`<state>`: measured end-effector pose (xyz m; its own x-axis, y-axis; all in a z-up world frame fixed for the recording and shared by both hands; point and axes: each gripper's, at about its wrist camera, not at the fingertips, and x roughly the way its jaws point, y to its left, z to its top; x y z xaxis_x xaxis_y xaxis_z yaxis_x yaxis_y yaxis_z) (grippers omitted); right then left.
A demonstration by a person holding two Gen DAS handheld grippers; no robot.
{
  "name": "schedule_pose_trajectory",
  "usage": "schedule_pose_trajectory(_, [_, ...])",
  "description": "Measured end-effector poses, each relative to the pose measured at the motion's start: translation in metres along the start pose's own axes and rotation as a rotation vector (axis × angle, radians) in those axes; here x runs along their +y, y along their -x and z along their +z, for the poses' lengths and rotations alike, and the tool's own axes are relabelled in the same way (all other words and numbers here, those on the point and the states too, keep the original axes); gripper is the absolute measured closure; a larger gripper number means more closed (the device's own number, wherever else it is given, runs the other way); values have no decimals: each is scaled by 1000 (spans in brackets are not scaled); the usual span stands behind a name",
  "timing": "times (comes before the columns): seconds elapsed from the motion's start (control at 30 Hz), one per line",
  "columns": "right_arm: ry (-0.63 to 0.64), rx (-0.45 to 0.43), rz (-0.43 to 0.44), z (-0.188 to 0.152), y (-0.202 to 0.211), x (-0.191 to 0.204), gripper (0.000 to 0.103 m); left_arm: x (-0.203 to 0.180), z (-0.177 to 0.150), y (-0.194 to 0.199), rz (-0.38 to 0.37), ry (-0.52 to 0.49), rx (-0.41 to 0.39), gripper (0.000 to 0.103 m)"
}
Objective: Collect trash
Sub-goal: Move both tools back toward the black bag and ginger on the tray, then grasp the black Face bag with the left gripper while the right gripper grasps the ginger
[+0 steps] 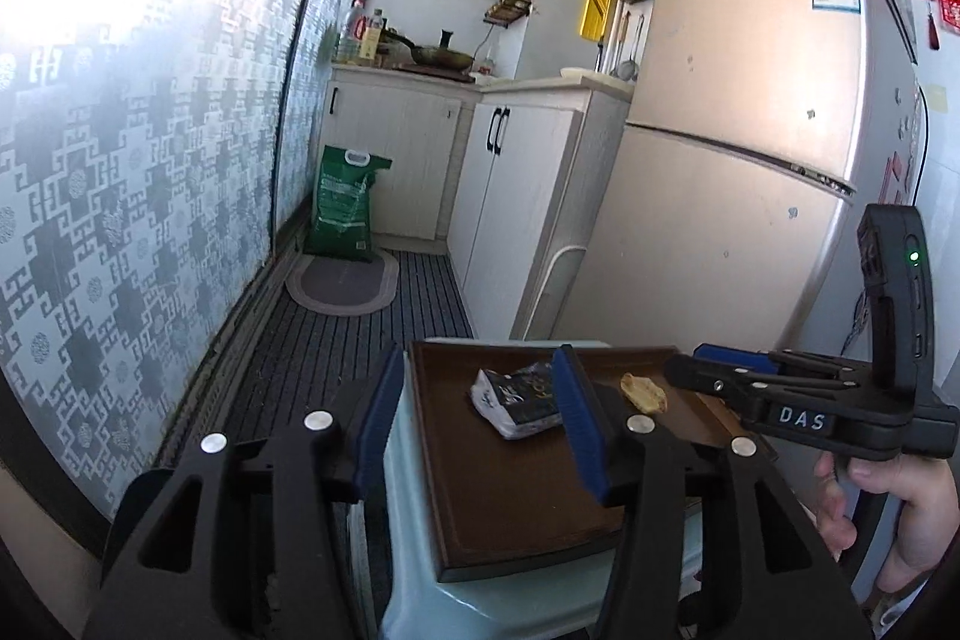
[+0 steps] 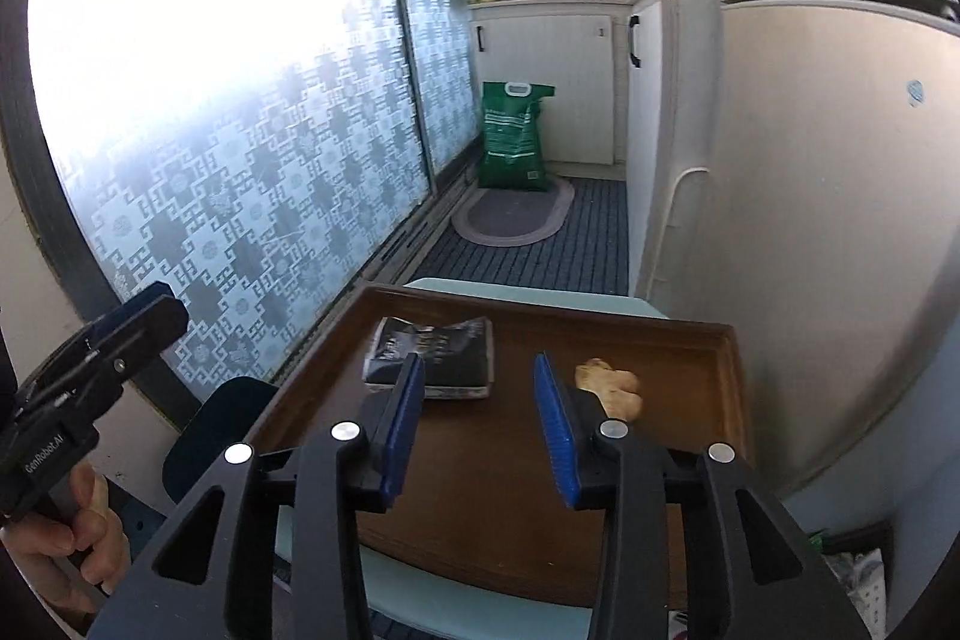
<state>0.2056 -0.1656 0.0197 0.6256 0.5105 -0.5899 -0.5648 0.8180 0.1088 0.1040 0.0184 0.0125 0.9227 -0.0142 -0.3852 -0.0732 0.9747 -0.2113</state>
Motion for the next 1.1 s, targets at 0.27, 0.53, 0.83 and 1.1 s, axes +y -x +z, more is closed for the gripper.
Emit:
schedule_pose_trajectory(0.27, [-65,2,-17,-11,11,-41,55,-35,-15,-53,-2,-11,169,25])
schedule_pose_trajectory(0.53, [-130,1,2,-19,21,-70,43,-61,-10,-96,83,4,376,12])
schedule_pose_trajectory(0.83, [-129,45,-8,-22,20,-85,34,-50,-5,-135,224,125,504,11])
schedule_pose_trajectory(1.1, [-11,133,18,-26,-1,-67,34,-38,-7,-151,307,199,505,11])
